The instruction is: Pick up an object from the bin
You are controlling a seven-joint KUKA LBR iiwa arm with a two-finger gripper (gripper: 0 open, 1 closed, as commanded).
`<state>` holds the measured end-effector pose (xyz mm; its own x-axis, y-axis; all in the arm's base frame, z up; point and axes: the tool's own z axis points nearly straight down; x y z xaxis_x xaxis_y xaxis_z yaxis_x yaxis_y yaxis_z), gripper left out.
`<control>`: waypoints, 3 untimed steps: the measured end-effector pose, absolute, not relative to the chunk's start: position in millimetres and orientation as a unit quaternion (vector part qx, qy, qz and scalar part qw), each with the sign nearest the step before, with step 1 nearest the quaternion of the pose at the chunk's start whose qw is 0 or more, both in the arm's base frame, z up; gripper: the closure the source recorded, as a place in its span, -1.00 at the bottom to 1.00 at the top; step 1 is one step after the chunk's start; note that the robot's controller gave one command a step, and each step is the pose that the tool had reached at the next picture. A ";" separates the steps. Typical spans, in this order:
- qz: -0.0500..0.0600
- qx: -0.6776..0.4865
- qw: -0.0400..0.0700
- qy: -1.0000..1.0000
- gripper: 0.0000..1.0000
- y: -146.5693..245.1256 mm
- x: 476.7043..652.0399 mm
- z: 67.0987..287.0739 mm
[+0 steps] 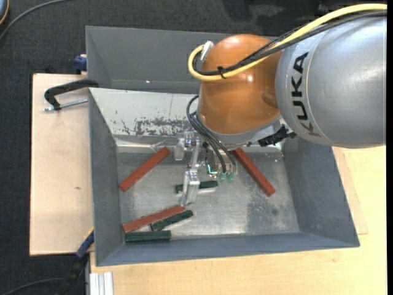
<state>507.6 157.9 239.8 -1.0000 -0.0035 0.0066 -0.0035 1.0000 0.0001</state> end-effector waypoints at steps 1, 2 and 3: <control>0.000 0.105 0.002 -0.994 -1.00 124.7 575.2 101.4; 0.001 0.269 0.001 -0.963 -1.00 50.1 556.7 70.0; -0.001 0.270 -0.001 -0.963 1.00 52.8 557.2 70.9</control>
Offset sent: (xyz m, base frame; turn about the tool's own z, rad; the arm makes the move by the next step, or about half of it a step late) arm 0.0675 -0.0325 -0.1353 -0.2083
